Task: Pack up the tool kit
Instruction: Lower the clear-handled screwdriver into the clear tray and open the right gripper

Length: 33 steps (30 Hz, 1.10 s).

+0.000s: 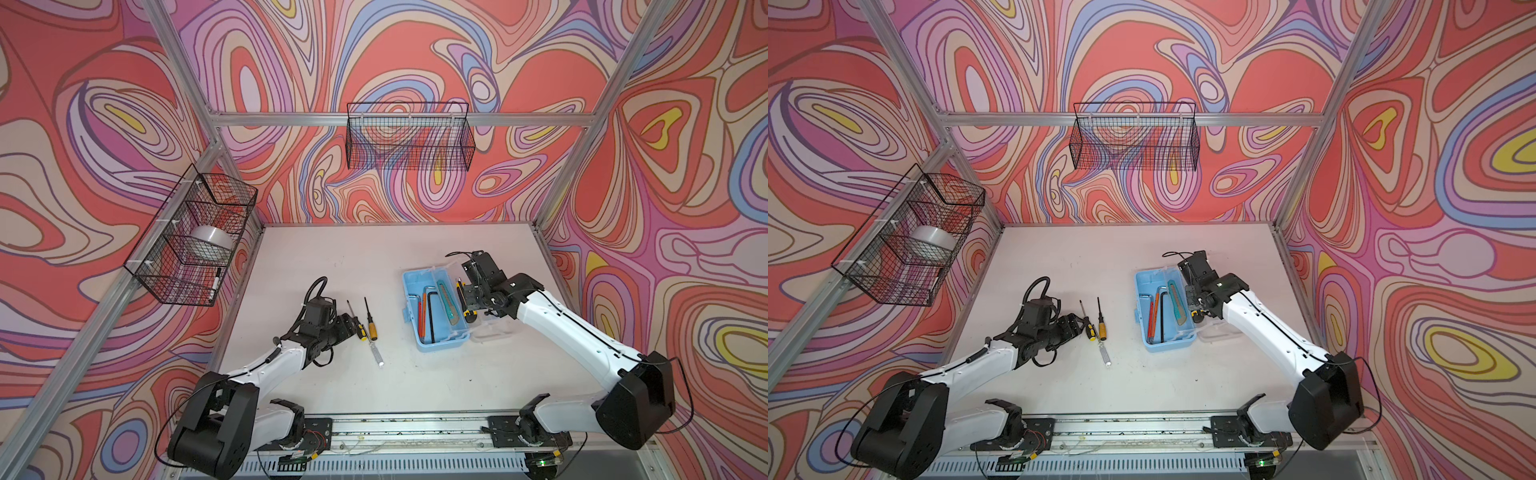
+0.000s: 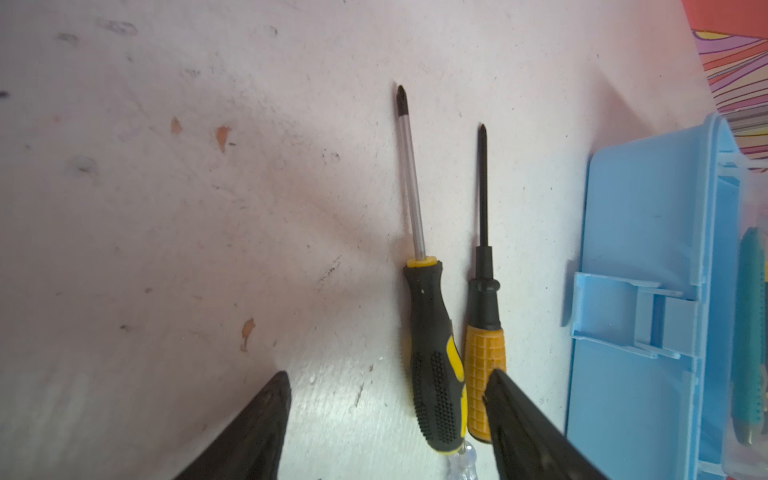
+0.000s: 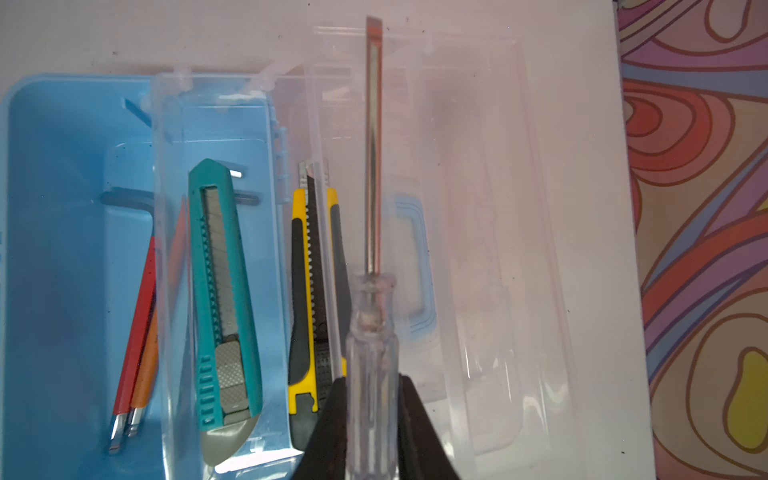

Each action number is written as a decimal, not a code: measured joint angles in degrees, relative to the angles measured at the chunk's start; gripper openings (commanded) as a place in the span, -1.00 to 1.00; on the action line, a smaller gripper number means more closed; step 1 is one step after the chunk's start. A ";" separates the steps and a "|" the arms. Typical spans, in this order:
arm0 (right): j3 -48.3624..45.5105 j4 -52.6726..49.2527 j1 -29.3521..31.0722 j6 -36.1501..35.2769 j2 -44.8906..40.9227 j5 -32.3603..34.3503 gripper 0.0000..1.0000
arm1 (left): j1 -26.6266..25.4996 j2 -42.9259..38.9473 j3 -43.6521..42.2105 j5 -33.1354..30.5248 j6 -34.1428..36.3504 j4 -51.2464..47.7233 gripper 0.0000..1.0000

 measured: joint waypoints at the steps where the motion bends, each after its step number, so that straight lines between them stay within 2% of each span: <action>1: 0.00 -0.17 -0.02 -0.02 0.02 0.46 -1.00 | 0.00 0.24 0.00 0.07 0.00 0.15 0.47; 14: -0.04 -1.20 -1.22 0.24 4.09 1.57 -1.00 | 0.00 1.33 0.04 0.59 0.00 1.29 0.48; 25: -1.40 0.39 -1.99 0.20 4.20 -3.93 -1.00 | 0.00 2.23 0.04 0.90 0.02 2.23 0.47; 33: -2.75 3.37 -2.08 0.28 4.20 -11.08 -1.00 | 0.00 2.23 0.20 0.90 0.02 2.23 0.47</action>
